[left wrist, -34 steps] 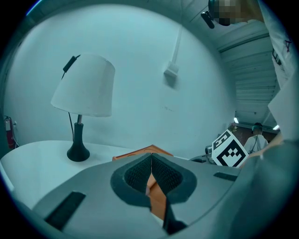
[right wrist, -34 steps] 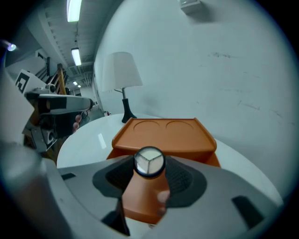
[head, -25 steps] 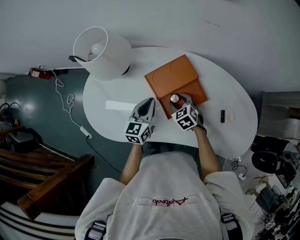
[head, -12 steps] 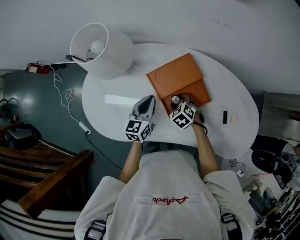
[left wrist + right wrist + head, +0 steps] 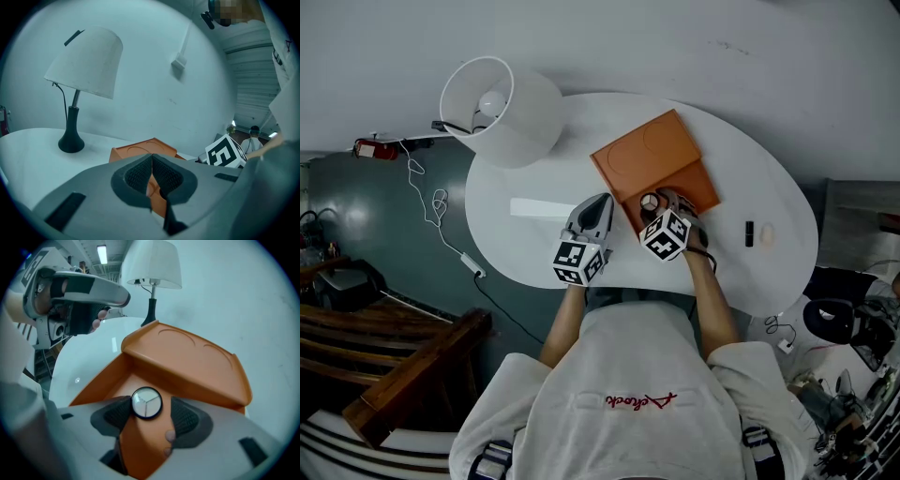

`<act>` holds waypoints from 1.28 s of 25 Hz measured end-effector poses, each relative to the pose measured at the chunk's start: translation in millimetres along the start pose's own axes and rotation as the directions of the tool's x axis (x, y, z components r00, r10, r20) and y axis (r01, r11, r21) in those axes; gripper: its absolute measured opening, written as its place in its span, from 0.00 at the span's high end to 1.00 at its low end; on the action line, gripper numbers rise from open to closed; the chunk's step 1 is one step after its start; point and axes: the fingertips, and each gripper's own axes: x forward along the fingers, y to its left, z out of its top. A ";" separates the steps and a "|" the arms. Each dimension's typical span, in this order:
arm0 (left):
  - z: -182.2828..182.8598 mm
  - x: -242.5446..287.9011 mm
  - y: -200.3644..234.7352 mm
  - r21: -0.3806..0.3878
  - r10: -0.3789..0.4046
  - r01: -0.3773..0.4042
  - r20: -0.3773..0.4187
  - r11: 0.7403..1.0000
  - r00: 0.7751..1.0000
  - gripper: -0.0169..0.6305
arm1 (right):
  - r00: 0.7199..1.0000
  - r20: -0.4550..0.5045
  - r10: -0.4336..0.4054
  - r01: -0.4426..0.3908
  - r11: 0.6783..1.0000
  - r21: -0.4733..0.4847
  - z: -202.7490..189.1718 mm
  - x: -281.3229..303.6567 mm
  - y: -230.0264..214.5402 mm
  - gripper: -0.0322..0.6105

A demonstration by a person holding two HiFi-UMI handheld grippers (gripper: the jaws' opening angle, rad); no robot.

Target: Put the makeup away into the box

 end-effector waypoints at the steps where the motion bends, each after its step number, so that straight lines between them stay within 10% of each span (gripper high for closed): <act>1: 2.0 -0.2 -1.7 0.004 -0.004 0.004 0.003 1.000 1.000 0.96 | 0.999 0.022 -0.026 0.026 1.000 0.003 2.9 -4.0 -3.5 0.53; 14: 17.1 -2.2 -33.2 0.051 -0.050 0.049 0.027 0.998 0.998 0.96 | 0.956 0.203 -0.214 0.197 0.975 0.101 20.2 -56.8 -33.0 0.70; 18: 19.0 -1.9 -43.2 0.070 -0.066 0.065 0.023 0.995 0.998 0.96 | 0.915 0.262 -0.308 0.254 0.942 0.222 18.6 -78.2 -48.0 0.91; 32: 10.7 36.3 -125.6 0.139 -0.244 0.248 -0.046 0.959 0.969 0.96 | 0.870 0.216 -0.443 0.284 0.809 0.515 -63.7 -133.2 -80.9 0.92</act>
